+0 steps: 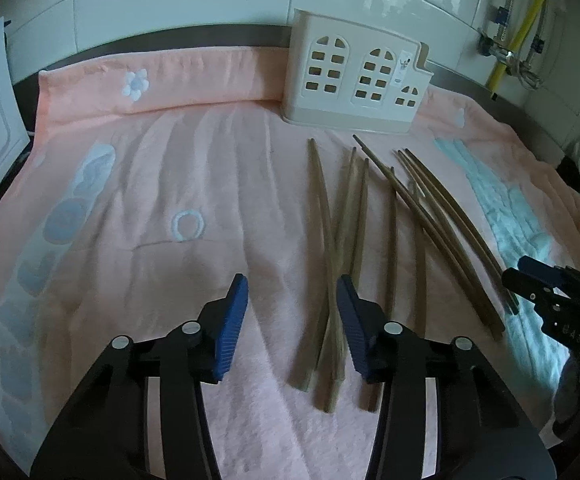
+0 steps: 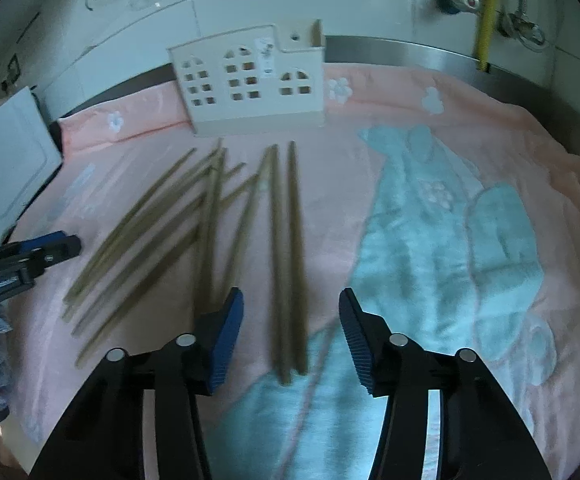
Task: Organize utensils
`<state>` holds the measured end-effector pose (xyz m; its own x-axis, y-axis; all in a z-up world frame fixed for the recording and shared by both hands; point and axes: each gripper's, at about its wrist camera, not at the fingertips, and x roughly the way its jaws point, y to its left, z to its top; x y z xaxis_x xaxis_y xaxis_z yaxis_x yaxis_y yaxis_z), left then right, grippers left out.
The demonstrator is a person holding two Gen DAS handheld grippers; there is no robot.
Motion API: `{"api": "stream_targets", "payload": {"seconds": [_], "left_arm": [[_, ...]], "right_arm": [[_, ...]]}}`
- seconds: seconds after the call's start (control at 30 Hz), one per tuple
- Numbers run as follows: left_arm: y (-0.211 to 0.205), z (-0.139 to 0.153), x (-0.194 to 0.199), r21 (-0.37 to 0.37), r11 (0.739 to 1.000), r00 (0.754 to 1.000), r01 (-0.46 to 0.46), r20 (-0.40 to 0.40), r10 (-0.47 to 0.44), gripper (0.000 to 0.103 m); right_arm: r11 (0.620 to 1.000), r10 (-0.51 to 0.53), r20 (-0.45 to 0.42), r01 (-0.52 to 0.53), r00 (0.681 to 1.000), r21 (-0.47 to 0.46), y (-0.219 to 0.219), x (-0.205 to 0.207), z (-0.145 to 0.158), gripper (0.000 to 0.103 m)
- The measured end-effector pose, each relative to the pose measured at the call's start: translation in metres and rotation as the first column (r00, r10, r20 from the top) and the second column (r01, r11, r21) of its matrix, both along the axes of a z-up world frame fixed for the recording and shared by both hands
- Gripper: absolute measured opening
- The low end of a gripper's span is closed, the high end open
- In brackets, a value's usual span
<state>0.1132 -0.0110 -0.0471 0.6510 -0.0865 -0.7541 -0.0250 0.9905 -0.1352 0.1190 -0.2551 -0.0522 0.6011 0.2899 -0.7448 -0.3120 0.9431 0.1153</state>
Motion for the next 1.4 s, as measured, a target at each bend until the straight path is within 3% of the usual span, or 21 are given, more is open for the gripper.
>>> {"api": "stream_targets", "payload": {"seconds": [0.17, 0.33, 0.63, 1.4], "left_arm": [[-0.002, -0.003, 0.004, 0.001, 1.0, 1.0, 0.003, -0.013, -0.003, 0.045], [-0.001, -0.006, 0.006, 0.001, 1.0, 1.0, -0.001, -0.02, 0.001, 0.045], [0.002, -0.008, 0.01, -0.005, 1.0, 1.0, 0.001, -0.026, -0.001, 0.044], [-0.002, -0.01, 0.014, -0.018, 0.999, 0.999, 0.027, -0.029, -0.028, 0.038]], "right_arm": [[0.998, 0.06, -0.008, -0.06, 0.998, 0.027, 0.016, 0.0, -0.001, 0.039], [0.992, 0.118, -0.018, -0.117, 0.993, 0.041, 0.034, 0.001, -0.004, 0.023], [0.992, 0.124, -0.034, -0.122, 0.992, 0.045, 0.042, 0.01, -0.01, 0.007], [0.991, 0.133, -0.039, -0.134, 0.99, -0.006, 0.045, 0.02, -0.014, 0.007]]}}
